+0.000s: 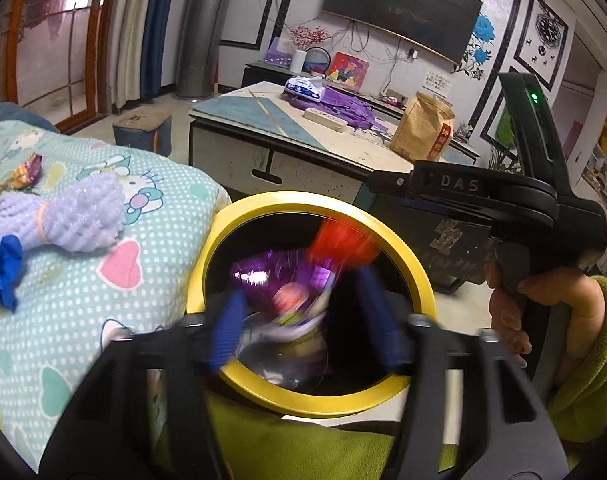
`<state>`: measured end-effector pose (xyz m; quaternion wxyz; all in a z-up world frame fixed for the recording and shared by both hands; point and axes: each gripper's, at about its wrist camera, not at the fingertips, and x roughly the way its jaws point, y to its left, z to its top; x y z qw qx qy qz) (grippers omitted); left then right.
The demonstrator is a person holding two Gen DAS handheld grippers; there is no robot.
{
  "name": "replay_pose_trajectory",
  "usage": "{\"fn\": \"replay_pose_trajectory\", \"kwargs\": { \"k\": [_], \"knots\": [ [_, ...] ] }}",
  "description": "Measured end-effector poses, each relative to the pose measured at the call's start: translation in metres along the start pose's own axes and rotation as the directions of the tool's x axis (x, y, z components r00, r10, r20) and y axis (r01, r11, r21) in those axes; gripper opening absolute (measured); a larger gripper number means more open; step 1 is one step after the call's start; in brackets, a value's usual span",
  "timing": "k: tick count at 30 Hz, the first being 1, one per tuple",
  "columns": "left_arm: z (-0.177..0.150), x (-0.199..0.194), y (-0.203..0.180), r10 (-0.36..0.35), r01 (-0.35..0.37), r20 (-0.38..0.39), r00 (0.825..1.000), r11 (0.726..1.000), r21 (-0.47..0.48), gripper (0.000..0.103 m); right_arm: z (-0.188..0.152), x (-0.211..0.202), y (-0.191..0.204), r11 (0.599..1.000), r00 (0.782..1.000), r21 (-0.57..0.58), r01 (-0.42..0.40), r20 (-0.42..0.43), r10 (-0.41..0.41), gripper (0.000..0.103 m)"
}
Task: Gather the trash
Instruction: 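Open both tools to drop the wrapper and red bag into the bin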
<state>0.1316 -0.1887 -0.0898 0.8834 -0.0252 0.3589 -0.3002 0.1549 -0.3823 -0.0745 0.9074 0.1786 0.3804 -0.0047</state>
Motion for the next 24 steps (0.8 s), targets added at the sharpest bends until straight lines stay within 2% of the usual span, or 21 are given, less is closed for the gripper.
{"fn": "replay_pose_trajectory", "kwargs": {
  "k": [1,3,9,16,24],
  "knots": [
    [0.0,0.0,0.002,0.003,-0.003,0.002,1.0,1.0,-0.005,0.054,0.0,0.0,0.0,1.0,1.0,0.002,0.002,0.0,-0.002,0.054],
    [-0.001,-0.004,0.006,0.013,-0.013,0.009,1.0,1.0,-0.016,0.069,-0.001,0.001,0.0,1.0,1.0,0.002,0.003,0.002,-0.003,0.057],
    [0.001,-0.022,0.017,0.059,-0.056,0.057,0.997,0.997,-0.048,0.089,-0.002,-0.003,0.008,1.0,1.0,-0.023,0.004,0.029,-0.003,0.064],
    [0.004,-0.043,0.025,0.101,-0.095,0.105,0.989,0.994,-0.061,0.092,-0.004,-0.012,0.022,0.997,0.998,-0.072,-0.021,0.066,0.025,0.067],
    [0.008,-0.075,0.044,0.189,-0.173,0.178,0.966,0.98,-0.103,0.092,-0.01,-0.033,0.052,0.985,0.986,-0.155,-0.078,0.134,0.099,0.072]
  ]
}}
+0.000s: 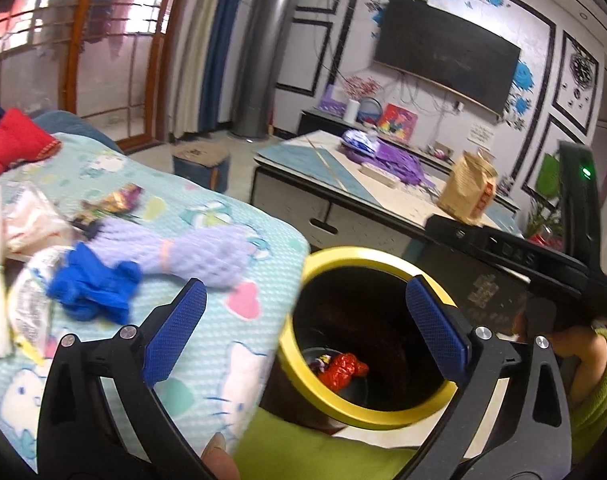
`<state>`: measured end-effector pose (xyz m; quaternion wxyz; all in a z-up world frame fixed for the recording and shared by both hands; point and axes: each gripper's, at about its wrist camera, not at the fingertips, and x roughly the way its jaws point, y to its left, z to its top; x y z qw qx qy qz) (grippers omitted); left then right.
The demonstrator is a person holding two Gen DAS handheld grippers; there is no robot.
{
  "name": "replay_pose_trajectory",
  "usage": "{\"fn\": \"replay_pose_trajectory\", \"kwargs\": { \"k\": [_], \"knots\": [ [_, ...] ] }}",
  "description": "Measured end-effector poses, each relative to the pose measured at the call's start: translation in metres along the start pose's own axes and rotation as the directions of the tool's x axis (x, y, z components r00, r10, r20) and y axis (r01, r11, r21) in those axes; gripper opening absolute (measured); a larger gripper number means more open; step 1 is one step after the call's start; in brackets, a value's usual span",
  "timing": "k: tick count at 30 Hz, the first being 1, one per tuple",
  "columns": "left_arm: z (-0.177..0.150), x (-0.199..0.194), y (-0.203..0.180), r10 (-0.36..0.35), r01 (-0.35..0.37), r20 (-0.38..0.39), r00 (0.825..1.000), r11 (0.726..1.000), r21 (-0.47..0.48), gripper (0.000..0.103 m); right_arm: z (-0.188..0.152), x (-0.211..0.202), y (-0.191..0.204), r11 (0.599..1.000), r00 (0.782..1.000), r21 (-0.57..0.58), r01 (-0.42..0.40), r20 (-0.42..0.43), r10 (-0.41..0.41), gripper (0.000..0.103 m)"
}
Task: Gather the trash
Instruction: 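Open both tools to drop the wrapper and red bag into the bin, then grasp the white foam net bundle with the left tool while the right tool grasps the blue glove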
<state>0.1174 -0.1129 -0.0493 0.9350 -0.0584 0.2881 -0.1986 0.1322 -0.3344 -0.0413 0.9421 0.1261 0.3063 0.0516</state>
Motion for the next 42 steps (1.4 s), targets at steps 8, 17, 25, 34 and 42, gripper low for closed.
{"fn": "replay_pose_trajectory", "kwargs": {
  "k": [8,17,25,34,42],
  "knots": [
    [0.009,-0.024,0.031,0.125,-0.122,0.065,0.99,0.991,-0.047,0.092,-0.004,-0.014,0.038,0.992,0.996,-0.105,-0.069,0.047,0.074,0.075],
    [0.016,-0.053,0.059,0.209,-0.196,0.128,0.97,0.975,-0.105,0.092,-0.016,-0.019,0.08,0.967,0.987,-0.207,-0.146,0.041,0.157,0.078],
    [0.019,-0.073,0.081,0.272,-0.249,0.163,0.948,0.957,-0.148,0.092,-0.03,-0.02,0.119,0.93,0.976,-0.306,-0.204,0.007,0.216,0.081],
    [0.018,-0.086,0.105,0.326,-0.291,0.162,0.932,0.935,-0.203,0.092,-0.041,-0.017,0.145,0.904,0.969,-0.35,-0.244,-0.043,0.245,0.081],
    [0.012,-0.096,0.13,0.371,-0.332,0.126,0.92,0.909,-0.252,0.092,-0.049,-0.002,0.174,0.871,0.955,-0.392,-0.297,-0.113,0.275,0.081]
  ]
}}
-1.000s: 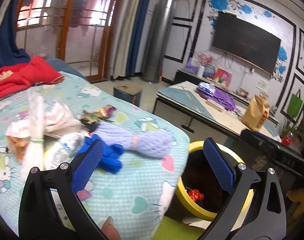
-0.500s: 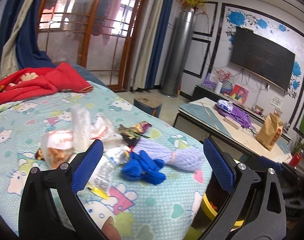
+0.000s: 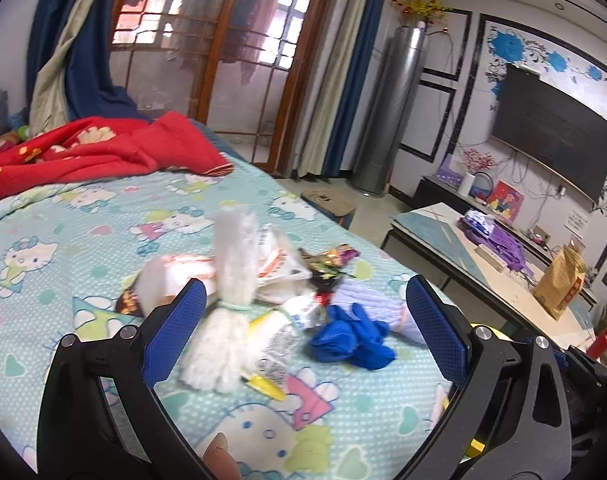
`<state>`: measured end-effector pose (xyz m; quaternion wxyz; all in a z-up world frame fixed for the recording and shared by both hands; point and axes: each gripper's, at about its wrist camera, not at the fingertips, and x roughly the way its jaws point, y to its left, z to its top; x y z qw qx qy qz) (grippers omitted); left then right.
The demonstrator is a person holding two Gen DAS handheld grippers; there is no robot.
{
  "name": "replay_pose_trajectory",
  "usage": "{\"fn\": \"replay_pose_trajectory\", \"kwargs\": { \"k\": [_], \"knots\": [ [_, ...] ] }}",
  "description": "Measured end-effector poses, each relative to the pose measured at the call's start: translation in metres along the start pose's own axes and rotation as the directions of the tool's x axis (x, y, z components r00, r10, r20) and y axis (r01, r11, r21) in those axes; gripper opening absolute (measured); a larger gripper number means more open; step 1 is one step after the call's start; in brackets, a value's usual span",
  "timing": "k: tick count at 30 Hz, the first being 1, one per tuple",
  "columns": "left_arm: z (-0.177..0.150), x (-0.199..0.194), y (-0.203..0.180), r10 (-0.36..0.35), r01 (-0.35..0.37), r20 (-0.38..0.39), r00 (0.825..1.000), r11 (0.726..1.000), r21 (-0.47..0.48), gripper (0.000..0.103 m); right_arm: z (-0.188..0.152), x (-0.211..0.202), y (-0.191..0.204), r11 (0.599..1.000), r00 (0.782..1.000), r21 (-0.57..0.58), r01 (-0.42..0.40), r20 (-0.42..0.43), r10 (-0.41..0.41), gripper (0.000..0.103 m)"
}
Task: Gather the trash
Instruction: 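Grasp the white foam net bundle with the left tool while the right tool grasps the blue glove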
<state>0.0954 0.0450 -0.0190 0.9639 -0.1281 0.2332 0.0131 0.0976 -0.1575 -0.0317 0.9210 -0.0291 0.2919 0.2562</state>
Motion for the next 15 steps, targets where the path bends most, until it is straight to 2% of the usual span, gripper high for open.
{"fn": "replay_pose_trajectory", "kwargs": {
  "k": [8,15],
  "knots": [
    [-0.007,0.004,0.027,0.023,-0.026,-0.073,0.997,0.999,-0.043,0.091,0.007,0.032,0.013,0.999,0.997,-0.004,-0.05,-0.056,0.05,0.081],
    [-0.013,0.013,0.043,0.005,-0.014,-0.131,0.991,0.998,-0.068,0.074,0.012,0.065,0.022,0.998,0.993,-0.014,-0.059,-0.101,0.057,0.08]
  ]
}}
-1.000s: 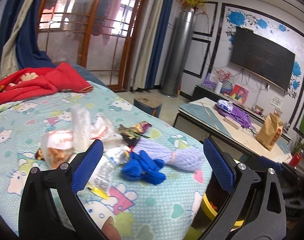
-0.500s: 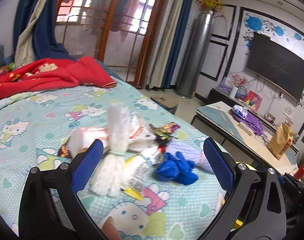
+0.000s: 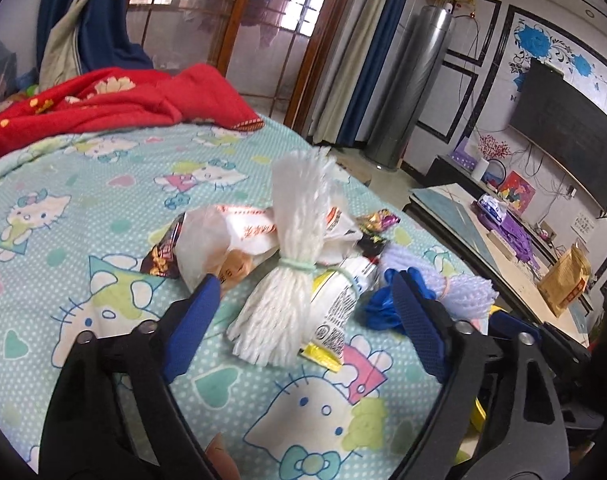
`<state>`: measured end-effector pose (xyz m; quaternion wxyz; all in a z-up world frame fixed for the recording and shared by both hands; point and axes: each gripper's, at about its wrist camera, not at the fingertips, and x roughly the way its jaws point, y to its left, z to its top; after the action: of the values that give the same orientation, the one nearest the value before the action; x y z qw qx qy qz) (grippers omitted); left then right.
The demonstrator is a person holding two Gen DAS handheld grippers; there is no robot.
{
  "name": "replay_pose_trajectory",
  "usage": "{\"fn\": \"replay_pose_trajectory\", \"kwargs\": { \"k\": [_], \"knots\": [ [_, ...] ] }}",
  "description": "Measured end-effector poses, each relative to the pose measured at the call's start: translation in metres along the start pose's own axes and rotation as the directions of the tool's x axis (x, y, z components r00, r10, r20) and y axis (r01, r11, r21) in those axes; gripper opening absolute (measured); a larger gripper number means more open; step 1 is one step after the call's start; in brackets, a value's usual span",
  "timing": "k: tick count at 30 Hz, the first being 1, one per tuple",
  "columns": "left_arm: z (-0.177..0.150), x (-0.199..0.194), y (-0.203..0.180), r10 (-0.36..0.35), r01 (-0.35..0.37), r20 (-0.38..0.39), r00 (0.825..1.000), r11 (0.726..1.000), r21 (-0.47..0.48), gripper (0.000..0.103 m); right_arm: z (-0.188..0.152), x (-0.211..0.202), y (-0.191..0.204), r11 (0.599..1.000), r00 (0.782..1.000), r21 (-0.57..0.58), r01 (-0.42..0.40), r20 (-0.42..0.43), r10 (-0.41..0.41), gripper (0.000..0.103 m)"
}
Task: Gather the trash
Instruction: 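Grasp the white foam net bundle with the left tool while the right tool grasps the blue glove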
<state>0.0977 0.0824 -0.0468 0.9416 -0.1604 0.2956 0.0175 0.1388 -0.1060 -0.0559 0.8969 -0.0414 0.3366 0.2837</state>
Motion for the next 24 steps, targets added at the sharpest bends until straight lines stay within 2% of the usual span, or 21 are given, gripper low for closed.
{"fn": "replay_pose_trajectory", "kwargs": {
  "k": [6,9,14,18,24],
  "knots": [
    [-0.004,0.01,0.009,-0.022,0.021,-0.047,0.999,0.999,-0.029,0.065,0.002,0.014,0.005,1.0,1.0,-0.029,0.002,-0.014,-0.002,0.076],
    [-0.007,0.016,0.013,-0.03,0.027,-0.071,0.997,0.999,-0.045,0.064,0.004,0.022,0.005,1.0,1.0,-0.026,0.003,-0.025,-0.004,0.071],
    [-0.012,0.023,0.017,-0.038,0.03,-0.104,0.994,0.997,-0.075,0.063,0.006,0.036,0.004,1.0,0.999,-0.021,-0.002,-0.052,0.0,0.047],
    [-0.014,0.028,0.022,-0.045,0.032,-0.126,0.991,0.994,-0.1,0.056,0.002,0.04,0.004,1.0,0.998,-0.01,-0.023,-0.062,0.022,0.019],
    [-0.017,0.035,0.03,-0.045,0.024,-0.159,0.986,0.991,-0.133,0.045,-0.005,0.037,0.008,0.999,0.997,-0.022,-0.032,-0.074,0.031,0.015]
  ]
}}
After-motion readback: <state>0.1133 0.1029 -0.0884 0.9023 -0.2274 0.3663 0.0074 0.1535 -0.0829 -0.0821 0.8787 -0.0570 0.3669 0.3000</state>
